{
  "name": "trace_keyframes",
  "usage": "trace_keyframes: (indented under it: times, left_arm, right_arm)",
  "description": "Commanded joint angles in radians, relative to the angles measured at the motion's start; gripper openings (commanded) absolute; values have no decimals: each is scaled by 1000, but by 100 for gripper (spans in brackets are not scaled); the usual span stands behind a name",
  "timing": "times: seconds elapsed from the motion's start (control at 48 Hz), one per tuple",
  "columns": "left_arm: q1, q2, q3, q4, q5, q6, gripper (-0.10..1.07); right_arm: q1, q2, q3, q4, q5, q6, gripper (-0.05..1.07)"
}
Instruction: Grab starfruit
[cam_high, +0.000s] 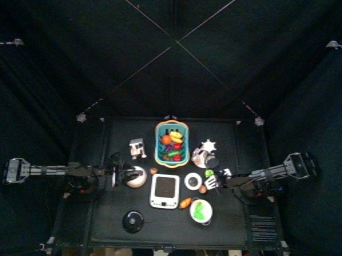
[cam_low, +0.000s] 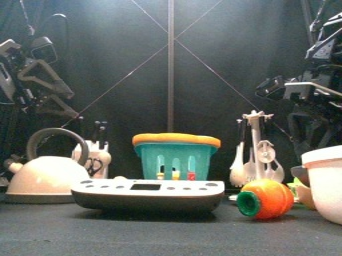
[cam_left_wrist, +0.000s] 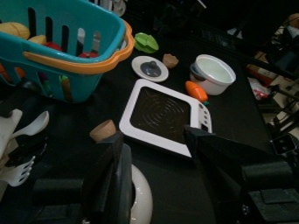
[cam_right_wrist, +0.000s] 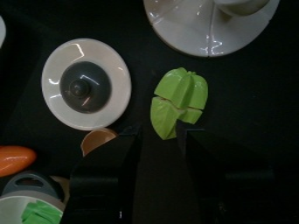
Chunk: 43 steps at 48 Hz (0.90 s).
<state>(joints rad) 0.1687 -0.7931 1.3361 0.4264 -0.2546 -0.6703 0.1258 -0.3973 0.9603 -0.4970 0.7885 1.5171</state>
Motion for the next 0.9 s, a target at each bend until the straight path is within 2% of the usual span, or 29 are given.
trace_keyframes:
  times: [0.0,0.229,0.5,0.875]
  left_arm:
    - [2,3,-21,-2,2,3,92]
    - [2,3,-21,-2,5,2,92]
    - [2,3,-20,-2,5,2,92]
    - [2,3,-18,-2,5,3,92]
  right_arm:
    - [-11,-12,0,2,-8,2,79]
    - [-14,-8,12,2,-8,3,104]
    - [-81,35,37,-3,-21,3,104]
    - [-135,124,58,3,-183,3,104]
